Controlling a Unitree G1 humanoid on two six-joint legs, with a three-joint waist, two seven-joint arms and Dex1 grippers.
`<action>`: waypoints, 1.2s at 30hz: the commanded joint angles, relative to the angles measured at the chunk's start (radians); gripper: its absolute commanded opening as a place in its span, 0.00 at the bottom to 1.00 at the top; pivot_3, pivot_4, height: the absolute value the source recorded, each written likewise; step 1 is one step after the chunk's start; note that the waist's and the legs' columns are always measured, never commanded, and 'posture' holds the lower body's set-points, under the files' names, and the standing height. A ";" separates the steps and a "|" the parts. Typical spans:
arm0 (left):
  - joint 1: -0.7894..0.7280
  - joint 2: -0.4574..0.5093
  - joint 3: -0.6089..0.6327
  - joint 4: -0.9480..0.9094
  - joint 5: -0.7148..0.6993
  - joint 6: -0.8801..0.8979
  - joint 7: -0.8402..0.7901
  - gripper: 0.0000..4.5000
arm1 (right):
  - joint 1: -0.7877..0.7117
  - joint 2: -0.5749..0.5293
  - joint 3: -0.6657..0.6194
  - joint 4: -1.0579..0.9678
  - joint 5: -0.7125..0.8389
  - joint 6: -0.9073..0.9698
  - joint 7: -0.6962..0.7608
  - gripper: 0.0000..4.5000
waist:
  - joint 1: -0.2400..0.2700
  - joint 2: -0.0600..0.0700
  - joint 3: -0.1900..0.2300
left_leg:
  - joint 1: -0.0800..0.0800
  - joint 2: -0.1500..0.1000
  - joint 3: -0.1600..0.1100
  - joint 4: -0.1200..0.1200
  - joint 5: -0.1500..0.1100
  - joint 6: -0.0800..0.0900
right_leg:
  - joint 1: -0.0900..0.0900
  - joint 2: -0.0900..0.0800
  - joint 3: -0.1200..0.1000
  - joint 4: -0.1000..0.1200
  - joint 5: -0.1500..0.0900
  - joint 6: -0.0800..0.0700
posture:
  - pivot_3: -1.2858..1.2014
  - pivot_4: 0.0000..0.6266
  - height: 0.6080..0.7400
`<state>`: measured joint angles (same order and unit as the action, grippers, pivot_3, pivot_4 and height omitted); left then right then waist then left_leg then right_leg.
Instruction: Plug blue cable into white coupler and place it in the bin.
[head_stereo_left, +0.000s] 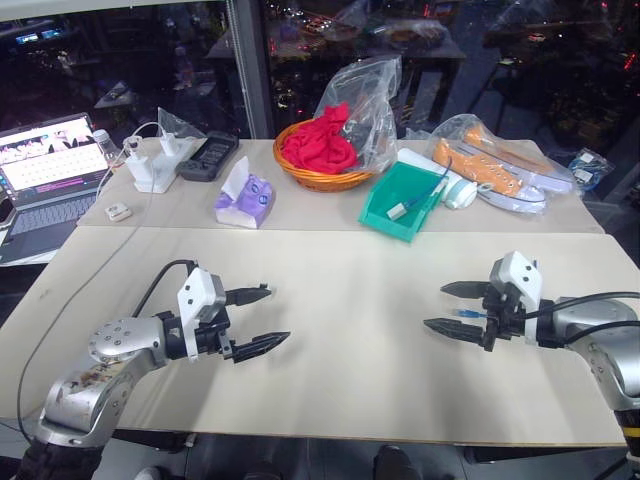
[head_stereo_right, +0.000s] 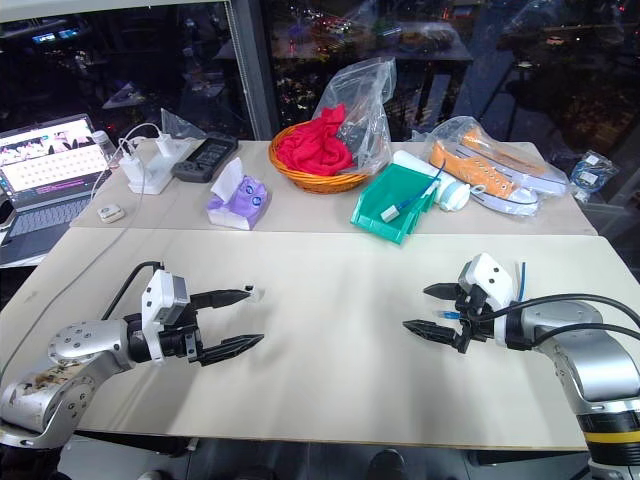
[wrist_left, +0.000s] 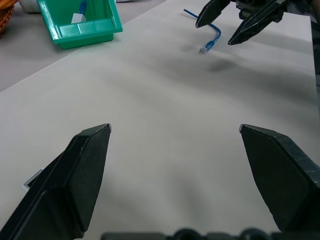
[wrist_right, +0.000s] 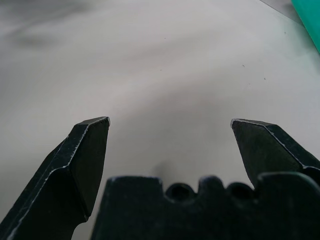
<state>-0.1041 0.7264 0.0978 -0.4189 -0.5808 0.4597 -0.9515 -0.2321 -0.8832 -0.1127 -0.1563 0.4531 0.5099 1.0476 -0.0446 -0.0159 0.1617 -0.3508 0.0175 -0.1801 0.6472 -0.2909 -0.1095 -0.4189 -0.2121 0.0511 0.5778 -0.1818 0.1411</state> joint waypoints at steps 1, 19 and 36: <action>0.005 -0.011 0.000 -0.042 -0.004 -0.015 0.012 0.99 | -0.073 -0.057 0.021 0.070 -0.072 -0.019 0.005 1.00 | 0.000 0.000 0.000 | 0.000 0.000 0.000 0.000 0.000 0.000 | 0.000 0.000 0.000 0.000 0.000 0.000 | 0.52 0.24 1.00; 0.090 -0.035 -0.004 -0.138 -0.021 0.009 0.087 0.99 | -0.289 -0.144 0.286 0.449 -0.378 -0.010 0.101 1.00 | -0.001 0.001 0.001 | 0.000 0.000 0.001 0.000 0.002 -0.004 | 0.000 0.000 0.001 -0.001 0.000 0.001 | 0.52 0.24 1.00; 0.085 -0.037 -0.010 -0.131 -0.018 0.005 0.100 1.00 | -0.260 -0.124 0.300 0.411 -0.387 -0.033 0.154 0.00 | 0.002 -0.001 0.000 | 0.013 0.000 0.001 0.000 -0.001 0.001 | 0.016 0.000 0.001 -0.002 -0.001 0.003 | 0.52 0.24 1.00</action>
<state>-0.0083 0.6844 0.0747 -0.5284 -0.5893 0.4662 -0.8532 -0.5180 -1.0088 0.1774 0.2704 0.0711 0.4822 1.1801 -0.0429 -0.0169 0.1614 -0.3376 0.0175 -0.1788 0.6475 -0.2917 -0.1083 -0.4033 -0.2124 0.0518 0.5759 -0.1831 0.1440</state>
